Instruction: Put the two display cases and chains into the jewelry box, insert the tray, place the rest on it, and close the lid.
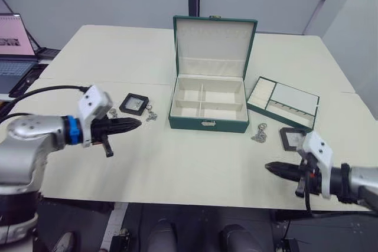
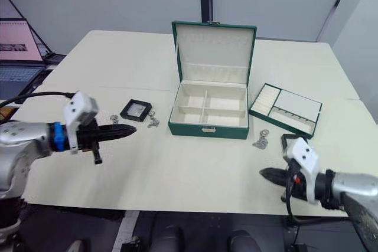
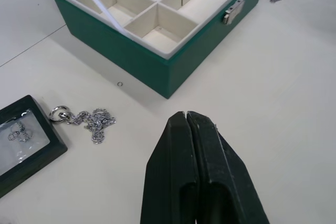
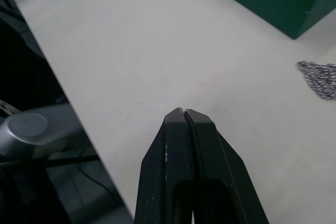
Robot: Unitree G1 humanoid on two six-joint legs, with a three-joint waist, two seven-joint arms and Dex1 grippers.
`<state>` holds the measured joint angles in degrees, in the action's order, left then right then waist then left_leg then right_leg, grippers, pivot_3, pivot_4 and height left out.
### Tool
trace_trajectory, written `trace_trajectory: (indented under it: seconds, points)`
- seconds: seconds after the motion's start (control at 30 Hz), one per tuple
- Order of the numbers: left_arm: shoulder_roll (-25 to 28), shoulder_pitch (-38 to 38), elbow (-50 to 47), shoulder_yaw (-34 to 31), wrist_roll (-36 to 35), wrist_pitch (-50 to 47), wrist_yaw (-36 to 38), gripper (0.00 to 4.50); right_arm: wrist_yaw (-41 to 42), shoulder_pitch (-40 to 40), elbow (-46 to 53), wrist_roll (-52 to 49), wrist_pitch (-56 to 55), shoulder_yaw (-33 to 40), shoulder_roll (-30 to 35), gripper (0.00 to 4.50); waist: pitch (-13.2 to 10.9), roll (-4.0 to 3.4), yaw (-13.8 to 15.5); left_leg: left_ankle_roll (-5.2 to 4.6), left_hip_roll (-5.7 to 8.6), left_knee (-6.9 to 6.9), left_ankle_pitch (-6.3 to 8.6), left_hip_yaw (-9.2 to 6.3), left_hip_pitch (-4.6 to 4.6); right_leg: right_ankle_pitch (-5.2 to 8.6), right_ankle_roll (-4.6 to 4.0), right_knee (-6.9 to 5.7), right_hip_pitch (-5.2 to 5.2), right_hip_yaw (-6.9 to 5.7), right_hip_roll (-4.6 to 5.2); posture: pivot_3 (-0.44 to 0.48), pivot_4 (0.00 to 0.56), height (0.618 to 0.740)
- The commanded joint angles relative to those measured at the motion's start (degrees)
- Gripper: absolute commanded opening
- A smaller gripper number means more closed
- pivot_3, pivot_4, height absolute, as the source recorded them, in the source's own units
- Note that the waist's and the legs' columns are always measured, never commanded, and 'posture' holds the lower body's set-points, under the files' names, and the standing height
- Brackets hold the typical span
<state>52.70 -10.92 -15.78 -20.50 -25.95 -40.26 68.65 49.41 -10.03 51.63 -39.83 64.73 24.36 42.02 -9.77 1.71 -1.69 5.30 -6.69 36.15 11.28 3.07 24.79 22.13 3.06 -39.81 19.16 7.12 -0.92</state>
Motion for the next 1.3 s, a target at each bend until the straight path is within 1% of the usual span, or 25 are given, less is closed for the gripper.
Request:
trace_trajectory:
  seconds: [0.03, 0.1, 0.17, 0.33, 0.4, 0.43, 0.53, 0.63, 0.83, 0.87, 0.9, 1.0, 1.07, 1.13, 1.23, 1.3]
  points:
    - [2.17, 6.26, -4.8, -7.18, -3.15, -1.71, 0.29, 0.0, -2.97, -3.81, 5.07, -4.82, -0.55, 4.85, -1.93, 0.02, 0.0, 0.0, -0.21, 0.0, 0.01, -0.01, 0.0, -0.01, 0.0, 0.0, 0.0, -0.02, 0.01, 0.0, 0.0, 0.0, 0.15, 0.74]
    - [2.45, 9.22, -5.59, -7.8, -2.15, -0.89, -1.34, 0.0, -4.65, -5.46, 5.76, -6.1, -1.35, 6.15, -2.58, 0.02, 0.0, 0.0, -0.13, -0.18, 0.02, -0.02, 0.1, -0.04, -0.02, 0.01, -0.01, -0.03, 0.0, -0.02, 0.0, 0.0, 0.15, 0.74]
    - [2.43, 10.46, -6.23, -7.4, -1.58, -0.32, -3.21, 0.0, -6.6, -5.93, 5.5, -6.83, -1.99, 6.87, -2.8, 0.02, 0.03, 0.05, -0.11, -0.2, 0.03, -0.01, 0.12, -0.05, -0.02, 0.01, -0.01, -0.02, -0.01, -0.02, 0.02, 0.0, 0.15, 0.74]
    - [2.9, 9.13, -7.1, -5.54, -4.08, -3.95, -6.57, 0.0, -9.36, -6.41, 5.02, -9.88, -2.0, 7.13, -1.45, 0.02, 0.06, 0.13, 0.01, -0.22, 0.05, -0.02, 0.13, -0.06, -0.01, 0.01, -0.01, 0.03, -0.01, -0.02, 0.02, 0.0, 0.15, 0.74]
    - [4.66, 9.47, -7.13, -4.66, -4.85, -6.2, -6.04, 0.37, -10.25, -6.26, 4.72, -12.02, -1.65, 7.3, -0.76, 0.0, 0.06, 0.14, 0.0, -0.22, 0.04, -0.03, 0.13, -0.06, -0.01, 0.01, -0.01, 0.04, 0.0, -0.01, 0.02, 0.0, 0.15, 0.74]
    - [5.05, 9.51, -7.2, -4.6, -4.93, -7.16, -6.66, 0.5, -10.93, -6.05, 4.61, -13.67, -1.26, 7.58, -0.46, 0.2, 0.06, 0.14, -0.02, -0.21, 0.04, -0.03, 0.13, -0.07, -0.01, 0.01, -0.02, 0.02, 0.0, -0.02, 0.01, 0.0, 0.15, 0.74]
    - [5.84, 9.31, -7.25, -4.28, -6.33, -8.73, -6.9, 1.41, -13.38, -5.66, 4.49, -18.25, -0.91, 8.1, 0.84, 0.8, 0.06, 0.13, -0.15, -0.22, 0.03, -0.05, 0.13, -0.07, -0.02, 0.02, -0.03, 0.01, 0.01, -0.01, 0.0, 0.0, 0.15, 0.74]
    - [5.79, 8.82, -7.17, -3.66, -6.94, -8.42, -7.22, 2.26, -15.69, -5.39, 4.38, -20.51, -1.29, 7.33, 2.26, 1.46, 0.06, 0.14, -0.12, -0.22, 0.03, -0.06, 0.13, -0.07, -0.01, 0.02, -0.04, 0.02, 0.01, -0.01, 0.01, 0.0, 0.15, 0.74]
    - [5.84, 7.6, -6.6, -2.08, -7.59, -7.57, -7.17, 4.1, -19.41, -4.41, 3.57, -24.78, -2.2, 6.31, 5.01, 2.92, 0.06, 0.14, -0.1, -0.22, 0.04, -0.05, 0.13, -0.08, -0.01, 0.02, -0.04, 0.02, 0.01, -0.01, 0.01, 0.0, 0.15, 0.74]
    - [5.59, 7.55, -6.58, -1.96, -6.94, -6.34, -7.57, 4.34, -19.76, -4.24, 3.52, -25.32, -2.41, 6.21, 5.5, 3.1, 0.06, 0.14, -0.11, -0.21, 0.04, -0.05, 0.13, -0.07, -0.01, 0.02, -0.04, 0.02, 0.01, -0.01, 0.01, 0.0, 0.15, 0.74]
    - [5.17, 7.37, -6.35, -1.79, -5.82, -5.04, -8.68, 4.5, -20.11, -3.76, 3.39, -26.01, -2.75, 6.01, 6.04, 3.38, 0.06, 0.14, -0.11, -0.21, 0.04, -0.05, 0.13, -0.07, -0.01, 0.02, -0.04, 0.02, 0.01, 0.0, 0.01, 0.0, 0.15, 0.74]
    - [5.59, 6.67, -4.91, -0.75, -4.75, -2.98, -8.99, 4.5, -20.7, -1.38, 3.01, -26.88, -4.46, 4.87, 7.62, 4.39, 0.06, 0.14, -0.13, -0.21, 0.04, -0.05, 0.12, -0.07, -0.01, 0.02, -0.04, 0.02, 0.01, 0.0, 0.01, 0.0, 0.15, 0.74]
    - [6.68, 5.73, -3.51, 0.37, -3.94, -2.12, -8.66, 4.5, -20.56, 0.74, 2.99, -26.73, -5.85, 3.75, 8.64, 4.45, 0.06, 0.14, -0.1, -0.22, 0.04, -0.05, 0.13, -0.07, -0.01, 0.02, -0.04, 0.02, 0.01, -0.01, 0.01, 0.0, 0.15, 0.74]
    - [8.76, 3.49, -1.43, 2.51, -2.03, -1.61, -8.68, 4.5, -21.01, 4.57, 3.33, -27.13, -7.58, 2.21, 9.7, 4.45, 0.05, 0.16, -0.1, -0.22, 0.04, -0.05, 0.13, -0.07, -0.01, 0.02, -0.04, 0.02, 0.04, -0.01, 0.01, 0.0, 0.15, 0.74]
    - [13.84, -1.5, 2.3, 8.48, 1.84, -1.07, -7.17, 4.5, -22.13, 12.08, 4.19, -26.83, -10.13, -2.09, 10.69, 4.45, 0.04, 0.15, -0.14, -0.22, 0.03, -0.05, 0.13, -0.08, 0.0, 0.02, -0.04, -0.01, 0.1, 0.0, 0.0, 0.0, 0.15, 0.74]
    - [16.08, -6.24, 4.58, 13.0, 3.78, -1.25, -5.65, 4.5, -22.82, 14.67, 4.52, -26.28, -11.19, -4.78, 10.58, 4.45, 0.02, 0.15, -0.12, -0.22, 0.04, -0.07, 0.13, -0.05, 0.01, 0.03, -0.05, -0.02, 0.13, 0.01, 0.01, 0.0, 0.15, 0.74]
